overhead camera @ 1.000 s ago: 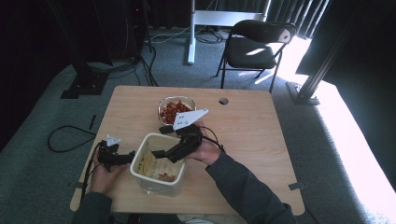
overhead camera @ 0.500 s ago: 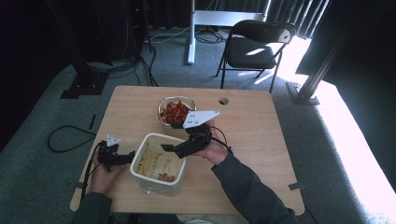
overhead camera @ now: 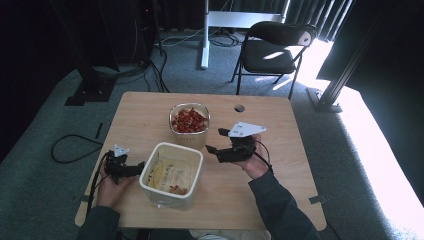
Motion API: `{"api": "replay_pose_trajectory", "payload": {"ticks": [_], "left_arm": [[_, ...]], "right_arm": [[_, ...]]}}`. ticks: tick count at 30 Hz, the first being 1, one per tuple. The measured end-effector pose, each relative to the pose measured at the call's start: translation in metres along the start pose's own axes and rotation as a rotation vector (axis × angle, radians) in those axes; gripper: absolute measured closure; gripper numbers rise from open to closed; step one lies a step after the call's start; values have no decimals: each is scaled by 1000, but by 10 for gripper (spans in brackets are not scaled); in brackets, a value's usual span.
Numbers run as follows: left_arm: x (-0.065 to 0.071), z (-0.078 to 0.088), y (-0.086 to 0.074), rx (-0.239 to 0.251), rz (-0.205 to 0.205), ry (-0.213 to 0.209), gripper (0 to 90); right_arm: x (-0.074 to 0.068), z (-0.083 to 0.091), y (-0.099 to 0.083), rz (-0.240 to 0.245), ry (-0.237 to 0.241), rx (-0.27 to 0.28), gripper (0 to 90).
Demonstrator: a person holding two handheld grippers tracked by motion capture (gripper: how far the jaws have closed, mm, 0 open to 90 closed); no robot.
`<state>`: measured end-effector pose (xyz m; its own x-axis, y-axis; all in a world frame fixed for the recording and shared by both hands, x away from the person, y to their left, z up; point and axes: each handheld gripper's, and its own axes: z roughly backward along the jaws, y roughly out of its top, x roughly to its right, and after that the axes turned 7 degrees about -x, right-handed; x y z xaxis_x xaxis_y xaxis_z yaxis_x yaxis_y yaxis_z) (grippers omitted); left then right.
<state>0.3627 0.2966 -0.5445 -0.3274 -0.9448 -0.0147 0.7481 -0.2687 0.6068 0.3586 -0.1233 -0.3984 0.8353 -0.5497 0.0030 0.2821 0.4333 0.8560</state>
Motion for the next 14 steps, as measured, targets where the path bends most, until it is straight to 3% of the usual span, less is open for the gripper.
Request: {"api": "replay_pose_trajectory", "payload": {"ticks": [9, 14], "left_arm": [[0, 0, 0, 3, 1, 1, 105], [0, 0, 0, 1, -1, 1, 105]], "right_arm": [[29, 0, -40, -110, -77, -53, 240], [40, 1, -53, -147, -106, -72, 240]]}}
